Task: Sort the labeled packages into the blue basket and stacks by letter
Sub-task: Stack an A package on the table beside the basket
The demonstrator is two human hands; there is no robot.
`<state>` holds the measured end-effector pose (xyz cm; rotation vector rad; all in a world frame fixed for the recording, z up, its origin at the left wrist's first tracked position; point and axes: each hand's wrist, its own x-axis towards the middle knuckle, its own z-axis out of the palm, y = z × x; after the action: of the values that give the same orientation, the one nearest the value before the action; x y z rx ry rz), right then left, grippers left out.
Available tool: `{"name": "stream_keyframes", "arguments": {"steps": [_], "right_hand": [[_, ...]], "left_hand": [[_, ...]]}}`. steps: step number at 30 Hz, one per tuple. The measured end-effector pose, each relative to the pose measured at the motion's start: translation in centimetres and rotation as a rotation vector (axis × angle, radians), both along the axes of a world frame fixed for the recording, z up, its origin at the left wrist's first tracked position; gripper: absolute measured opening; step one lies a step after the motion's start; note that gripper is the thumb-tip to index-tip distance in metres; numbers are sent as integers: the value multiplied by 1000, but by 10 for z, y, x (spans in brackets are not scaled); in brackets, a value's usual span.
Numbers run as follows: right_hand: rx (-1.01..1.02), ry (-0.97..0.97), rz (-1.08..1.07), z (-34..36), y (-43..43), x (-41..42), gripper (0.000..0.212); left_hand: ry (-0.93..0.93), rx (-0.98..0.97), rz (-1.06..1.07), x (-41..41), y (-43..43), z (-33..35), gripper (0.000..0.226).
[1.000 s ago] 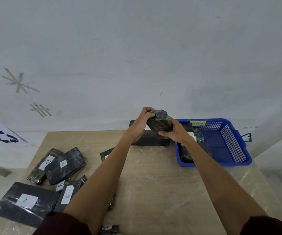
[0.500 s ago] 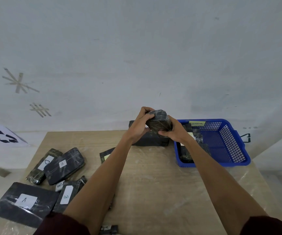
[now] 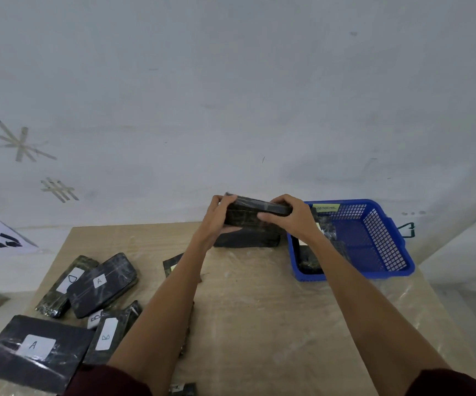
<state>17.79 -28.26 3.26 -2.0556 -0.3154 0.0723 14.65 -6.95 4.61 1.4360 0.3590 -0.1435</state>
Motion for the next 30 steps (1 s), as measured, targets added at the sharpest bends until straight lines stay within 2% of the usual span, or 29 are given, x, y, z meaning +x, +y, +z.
{"name": "stream_keyframes", "arguments": {"steps": [2, 4, 6, 8, 11, 13, 15, 19, 20, 22, 24, 26, 29, 30], "right_hand": [[122, 73, -69, 4, 2, -2, 53], [273, 285, -153, 10, 5, -2, 57], [381, 518, -151, 16, 8, -3, 50], [451, 603, -131, 20, 12, -3, 42], [478, 562, -132, 24, 17, -4, 32], [415, 499, -141, 26, 18, -2, 31], [302, 405, -168, 25, 21, 1, 31], [207, 236, -232, 26, 33, 0, 43], [219, 231, -211, 29, 37, -2, 44], [290, 273, -166, 35, 41, -5, 39], [445, 361, -167, 40, 40, -7, 34], [598, 394, -162, 44, 39, -9, 30], [625, 409, -142, 46, 42, -13, 21], [621, 418, -129, 47, 44, -15, 19]], "left_hand": [[1, -58, 25, 1, 5, -4, 43], [-2, -107, 39, 1, 6, -5, 45], [-7, -152, 42, 0, 4, -3, 43], [-19, -155, 38, -1, 2, -2, 43], [-7, -128, 52, -4, 1, -6, 34], [16, -21, 44, -4, 1, -10, 35], [29, 123, 67, -4, -1, -10, 31], [47, 195, 83, 0, -13, -7, 26], [67, 198, 71, 1, -16, -6, 29], [116, 230, 57, 8, -16, -12, 49], [158, 277, 65, 16, -11, -23, 69], [188, 279, 61, 20, -9, -28, 72], [199, 241, 24, 14, -14, -14, 75], [198, 206, 10, 11, -17, -11, 69]]}}
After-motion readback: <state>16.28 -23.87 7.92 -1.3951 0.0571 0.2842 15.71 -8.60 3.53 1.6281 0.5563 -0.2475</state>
